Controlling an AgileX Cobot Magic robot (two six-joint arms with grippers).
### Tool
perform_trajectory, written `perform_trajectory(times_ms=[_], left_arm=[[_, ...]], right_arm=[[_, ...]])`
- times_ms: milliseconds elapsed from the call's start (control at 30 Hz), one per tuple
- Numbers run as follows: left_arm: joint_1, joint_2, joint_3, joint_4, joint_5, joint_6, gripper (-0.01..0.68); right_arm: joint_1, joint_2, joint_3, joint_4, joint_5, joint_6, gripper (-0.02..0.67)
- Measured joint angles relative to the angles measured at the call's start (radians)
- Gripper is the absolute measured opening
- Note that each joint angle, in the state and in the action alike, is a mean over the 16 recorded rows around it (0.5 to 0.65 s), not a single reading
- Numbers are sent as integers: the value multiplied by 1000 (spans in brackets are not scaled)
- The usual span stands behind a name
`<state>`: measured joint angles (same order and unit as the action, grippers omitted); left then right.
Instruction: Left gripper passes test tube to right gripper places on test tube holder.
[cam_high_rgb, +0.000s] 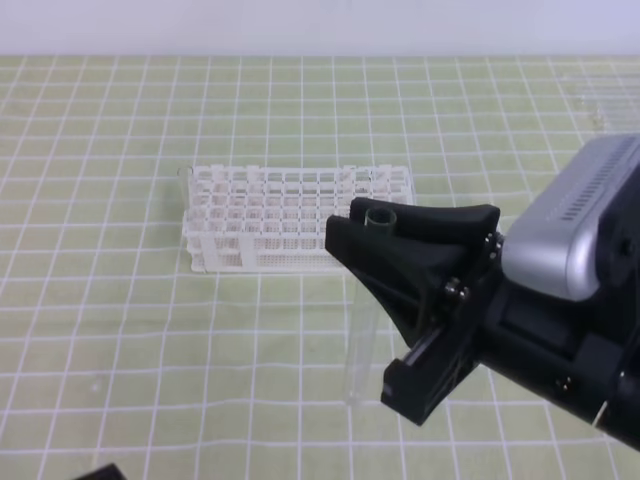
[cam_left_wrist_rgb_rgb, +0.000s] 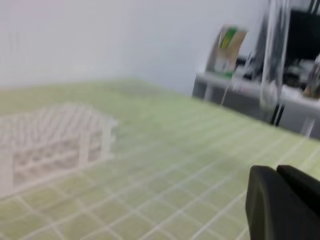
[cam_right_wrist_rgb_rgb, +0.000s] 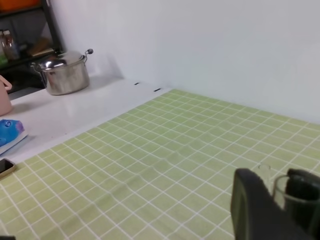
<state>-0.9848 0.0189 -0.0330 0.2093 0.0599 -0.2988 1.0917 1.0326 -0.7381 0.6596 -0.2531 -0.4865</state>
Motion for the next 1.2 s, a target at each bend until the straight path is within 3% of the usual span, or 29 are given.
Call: perform_trajectory(times_ms=[467, 900, 1067, 1200], left_arm=[[0, -2, 38, 2, 35, -1, -1], [0, 1, 39, 3, 38, 0, -1], [0, 2, 42, 4, 37, 0, -1], [0, 2, 42, 4, 37, 0, -1]], right_arm=[[-10, 52, 0, 69, -125, -119, 93], [-127, 137, 0, 211, -236, -281, 93], [-174, 150, 0, 194, -204, -273, 93], [-208, 163, 0, 72, -204, -164, 93]])
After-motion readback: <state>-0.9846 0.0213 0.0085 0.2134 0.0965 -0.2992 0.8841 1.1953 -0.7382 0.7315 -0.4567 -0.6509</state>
